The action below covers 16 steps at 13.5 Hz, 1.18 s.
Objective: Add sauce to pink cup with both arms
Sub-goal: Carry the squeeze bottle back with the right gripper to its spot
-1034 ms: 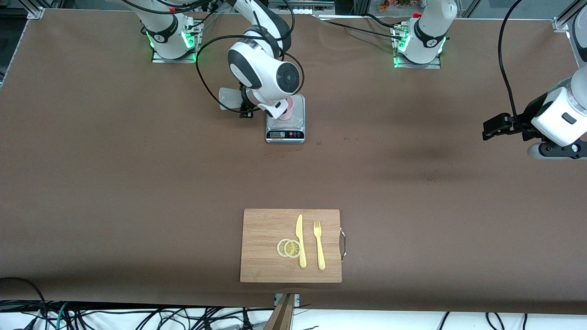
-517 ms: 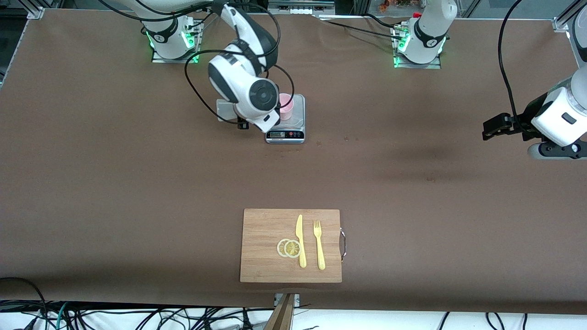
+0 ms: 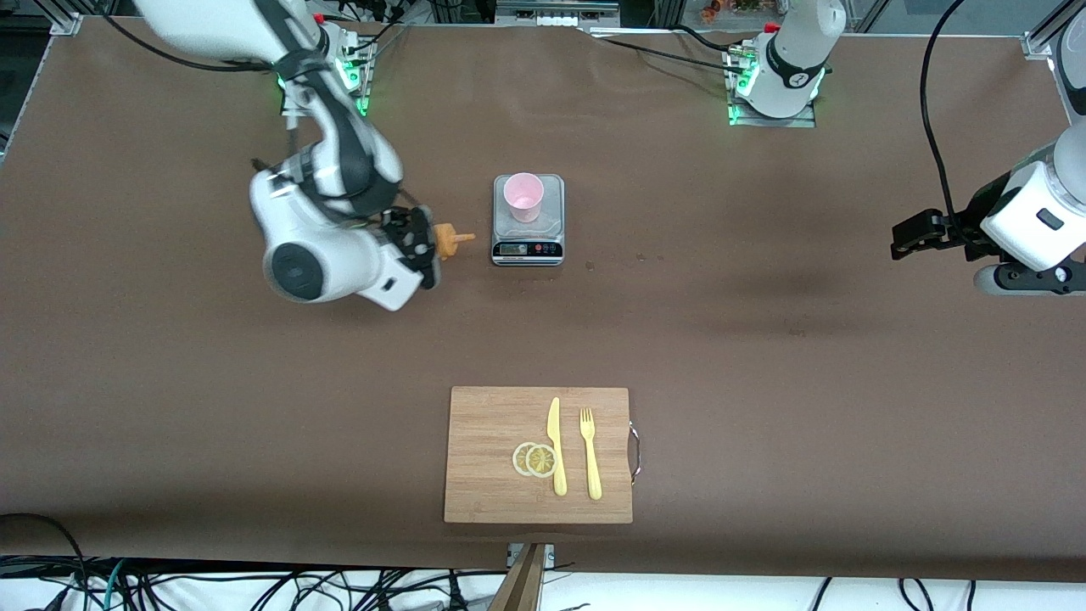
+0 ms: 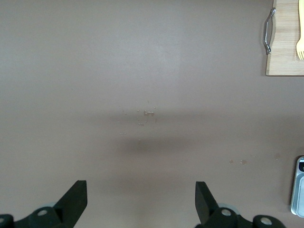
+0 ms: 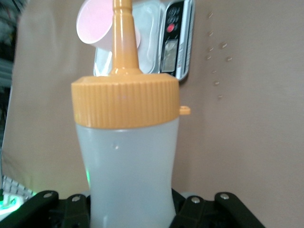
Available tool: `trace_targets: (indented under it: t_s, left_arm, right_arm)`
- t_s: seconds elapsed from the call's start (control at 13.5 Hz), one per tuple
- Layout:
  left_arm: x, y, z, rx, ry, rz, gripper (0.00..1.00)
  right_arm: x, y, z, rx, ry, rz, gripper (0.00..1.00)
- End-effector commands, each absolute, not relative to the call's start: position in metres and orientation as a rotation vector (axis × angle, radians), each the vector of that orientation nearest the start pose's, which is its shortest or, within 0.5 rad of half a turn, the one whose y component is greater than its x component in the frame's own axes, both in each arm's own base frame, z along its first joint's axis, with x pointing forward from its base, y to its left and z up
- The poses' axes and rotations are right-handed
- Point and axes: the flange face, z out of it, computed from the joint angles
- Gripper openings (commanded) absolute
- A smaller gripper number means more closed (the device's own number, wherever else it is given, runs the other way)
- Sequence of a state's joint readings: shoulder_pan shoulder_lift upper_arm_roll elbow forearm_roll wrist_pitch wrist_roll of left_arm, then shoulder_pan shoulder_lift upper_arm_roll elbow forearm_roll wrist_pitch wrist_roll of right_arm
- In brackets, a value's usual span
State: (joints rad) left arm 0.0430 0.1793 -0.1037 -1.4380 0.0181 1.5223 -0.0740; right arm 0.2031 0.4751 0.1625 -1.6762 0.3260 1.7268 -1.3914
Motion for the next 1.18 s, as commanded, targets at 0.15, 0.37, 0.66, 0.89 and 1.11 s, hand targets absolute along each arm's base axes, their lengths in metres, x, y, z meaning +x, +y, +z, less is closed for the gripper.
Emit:
trace_targets:
  t_s: [0.15,0.37,0.66,0.89,1.11]
  left_arm:
    - [0.604,-0.030,0.584,-3.151,0.008,0.155,1.00]
    - [0.604,-0.031,0.584,-3.151,0.011,0.155,1.00]
    - [0.604,-0.030,0.583,-3.151,0.008,0.157,1.00]
    - [0.604,-0.031,0.584,-3.151,0.011,0.155,1.00]
    - [0.604,-0.030,0.584,-3.151,0.008,0.155,1.00]
  right_arm:
    - [0.600,0.104,0.296,-1.541,-1.721,-0.130,0.19]
    - [0.594,0.026,0.252,-1.389,-1.592,-0.329,0.19]
    - [0.575,-0.026,0.183,-1.218,-1.389,-0.599,0.19]
    - [0.561,-0.048,0.141,-1.176,-1.319,-0.698,0.19]
    - [0.551,-0.050,0.117,-1.124,-1.310,-0.758,0.19]
